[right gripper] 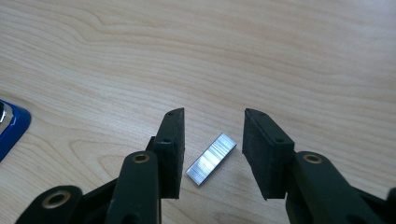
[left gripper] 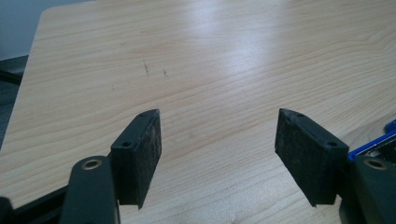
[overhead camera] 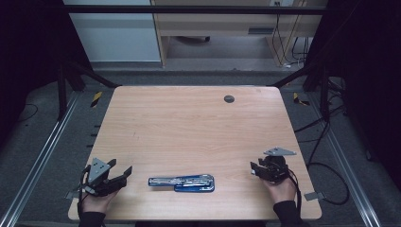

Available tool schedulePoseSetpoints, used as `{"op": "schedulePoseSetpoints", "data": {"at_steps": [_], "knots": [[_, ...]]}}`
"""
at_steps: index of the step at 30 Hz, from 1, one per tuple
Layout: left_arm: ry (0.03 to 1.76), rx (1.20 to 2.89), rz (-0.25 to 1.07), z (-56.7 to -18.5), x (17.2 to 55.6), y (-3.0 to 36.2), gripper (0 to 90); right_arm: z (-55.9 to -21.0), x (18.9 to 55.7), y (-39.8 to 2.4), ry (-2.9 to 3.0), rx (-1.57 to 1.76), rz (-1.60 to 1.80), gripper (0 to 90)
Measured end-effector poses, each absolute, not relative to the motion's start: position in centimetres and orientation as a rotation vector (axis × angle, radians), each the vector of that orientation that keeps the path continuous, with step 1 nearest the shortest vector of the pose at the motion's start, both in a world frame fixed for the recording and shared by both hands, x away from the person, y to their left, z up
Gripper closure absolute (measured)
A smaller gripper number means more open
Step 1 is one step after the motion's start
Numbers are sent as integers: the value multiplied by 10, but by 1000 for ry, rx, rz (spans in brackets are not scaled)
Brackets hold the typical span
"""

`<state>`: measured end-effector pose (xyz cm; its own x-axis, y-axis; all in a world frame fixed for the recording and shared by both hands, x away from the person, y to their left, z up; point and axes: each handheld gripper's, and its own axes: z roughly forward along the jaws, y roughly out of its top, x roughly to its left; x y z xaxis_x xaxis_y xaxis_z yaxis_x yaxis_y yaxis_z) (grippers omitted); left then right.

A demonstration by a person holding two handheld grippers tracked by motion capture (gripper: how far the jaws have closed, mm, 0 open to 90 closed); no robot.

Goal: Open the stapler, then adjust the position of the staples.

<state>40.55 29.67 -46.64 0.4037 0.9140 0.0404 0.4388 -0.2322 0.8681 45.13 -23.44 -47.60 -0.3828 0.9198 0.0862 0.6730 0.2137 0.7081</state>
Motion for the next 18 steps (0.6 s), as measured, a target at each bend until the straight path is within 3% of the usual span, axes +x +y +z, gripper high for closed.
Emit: {"op": "schedulePoseSetpoints", "data": {"at_steps": [11, 18], "knots": [[1153, 1855, 736, -467, 406, 295, 318, -485, 456, -233, 2174, 1526, 906, 601], [1156, 1856, 733, -467, 406, 295, 322, -489, 460, -232, 2198, 1527, 892, 670]]}}
